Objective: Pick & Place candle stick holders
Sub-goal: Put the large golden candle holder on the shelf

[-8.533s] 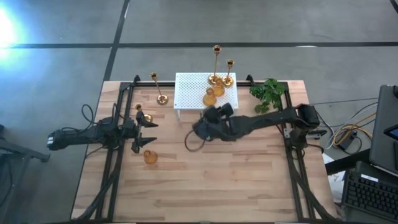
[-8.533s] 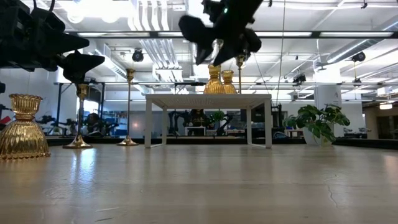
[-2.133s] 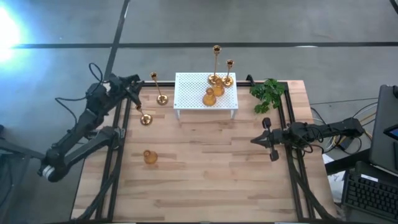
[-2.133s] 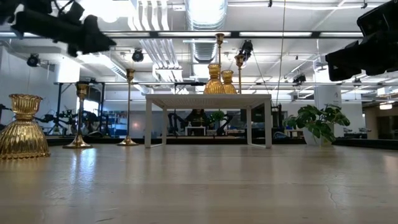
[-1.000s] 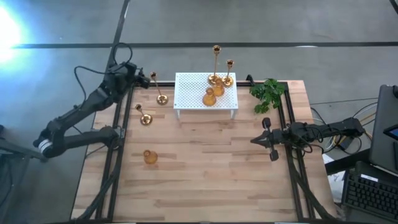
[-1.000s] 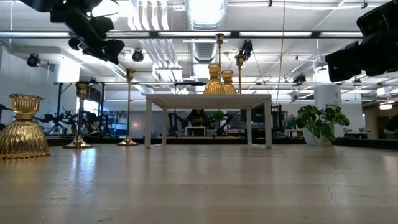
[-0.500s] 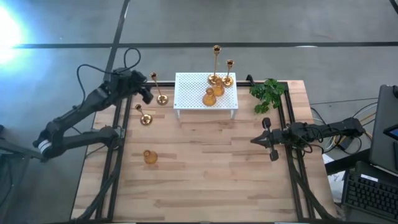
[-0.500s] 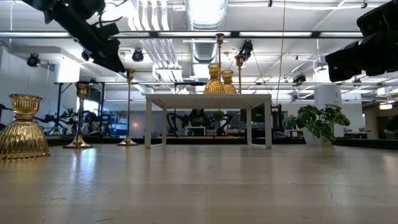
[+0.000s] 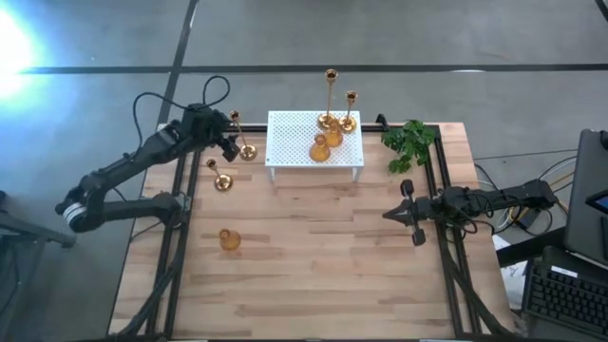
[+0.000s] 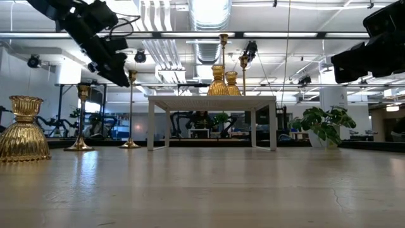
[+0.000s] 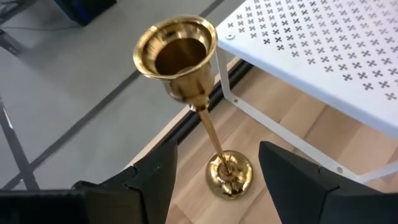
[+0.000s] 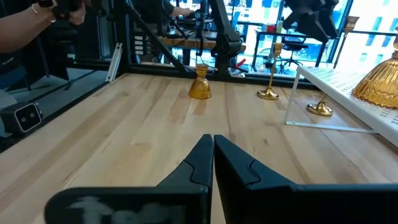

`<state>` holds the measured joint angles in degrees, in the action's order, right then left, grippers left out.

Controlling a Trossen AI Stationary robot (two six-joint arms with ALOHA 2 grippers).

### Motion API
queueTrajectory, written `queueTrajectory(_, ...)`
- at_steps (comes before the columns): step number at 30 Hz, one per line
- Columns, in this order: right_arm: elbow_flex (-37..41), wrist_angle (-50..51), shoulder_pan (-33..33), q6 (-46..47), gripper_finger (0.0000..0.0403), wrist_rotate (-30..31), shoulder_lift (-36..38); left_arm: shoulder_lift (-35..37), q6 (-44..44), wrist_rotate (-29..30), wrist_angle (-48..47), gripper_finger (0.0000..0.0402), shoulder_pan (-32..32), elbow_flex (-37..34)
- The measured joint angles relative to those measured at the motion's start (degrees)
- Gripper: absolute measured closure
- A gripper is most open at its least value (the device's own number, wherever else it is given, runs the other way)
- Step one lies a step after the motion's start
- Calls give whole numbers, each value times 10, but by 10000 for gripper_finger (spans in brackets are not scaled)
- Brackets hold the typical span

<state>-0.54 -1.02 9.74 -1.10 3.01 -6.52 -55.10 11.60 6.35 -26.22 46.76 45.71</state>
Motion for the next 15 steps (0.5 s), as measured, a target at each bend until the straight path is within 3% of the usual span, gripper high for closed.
queueTrajectory(15,0,0,0,0,394,0,0,-80,-30,36,67,170,0,-1)
